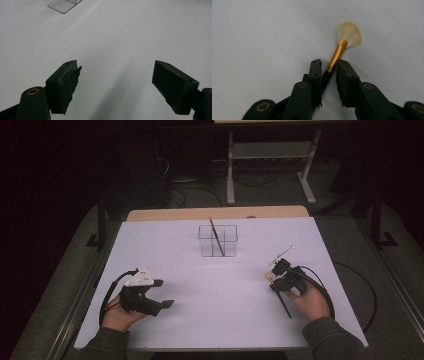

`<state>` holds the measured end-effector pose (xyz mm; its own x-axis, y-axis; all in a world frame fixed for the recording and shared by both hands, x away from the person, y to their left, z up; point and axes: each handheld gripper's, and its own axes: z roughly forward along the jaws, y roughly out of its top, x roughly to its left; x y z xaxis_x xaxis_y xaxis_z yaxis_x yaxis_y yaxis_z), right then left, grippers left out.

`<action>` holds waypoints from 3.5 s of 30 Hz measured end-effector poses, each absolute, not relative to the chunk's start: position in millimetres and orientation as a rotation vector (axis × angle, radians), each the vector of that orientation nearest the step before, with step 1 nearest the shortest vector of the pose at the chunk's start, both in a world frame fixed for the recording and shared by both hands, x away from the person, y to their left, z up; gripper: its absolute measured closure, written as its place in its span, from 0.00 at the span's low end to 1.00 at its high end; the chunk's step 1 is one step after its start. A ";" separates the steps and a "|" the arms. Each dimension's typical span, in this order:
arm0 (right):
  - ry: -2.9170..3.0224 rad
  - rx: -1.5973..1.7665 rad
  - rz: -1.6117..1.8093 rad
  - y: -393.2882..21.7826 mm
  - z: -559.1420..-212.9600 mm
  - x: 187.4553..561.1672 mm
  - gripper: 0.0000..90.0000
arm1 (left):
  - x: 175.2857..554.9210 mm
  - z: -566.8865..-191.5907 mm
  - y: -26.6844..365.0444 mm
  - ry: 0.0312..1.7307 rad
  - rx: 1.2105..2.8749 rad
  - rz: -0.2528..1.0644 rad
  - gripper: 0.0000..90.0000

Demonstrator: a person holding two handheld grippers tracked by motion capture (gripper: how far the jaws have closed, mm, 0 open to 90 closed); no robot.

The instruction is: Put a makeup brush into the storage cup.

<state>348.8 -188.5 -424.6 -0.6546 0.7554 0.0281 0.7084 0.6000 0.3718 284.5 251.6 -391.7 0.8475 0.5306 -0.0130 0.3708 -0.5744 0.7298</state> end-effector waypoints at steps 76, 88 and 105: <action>2.862 0.727 1.199 -140.5 -374.8 310.6 0.93 | 281.2 -392.3 188.6 0.476 2.269 0.108 0.27; 2.830 0.657 1.325 -137.7 -369.5 302.3 0.93 | 281.2 -394.2 161.3 0.436 2.256 0.019 0.33; 2.863 0.564 1.291 -128.6 -366.0 299.4 0.93 | 283.2 -387.9 145.7 0.407 2.219 -0.021 0.34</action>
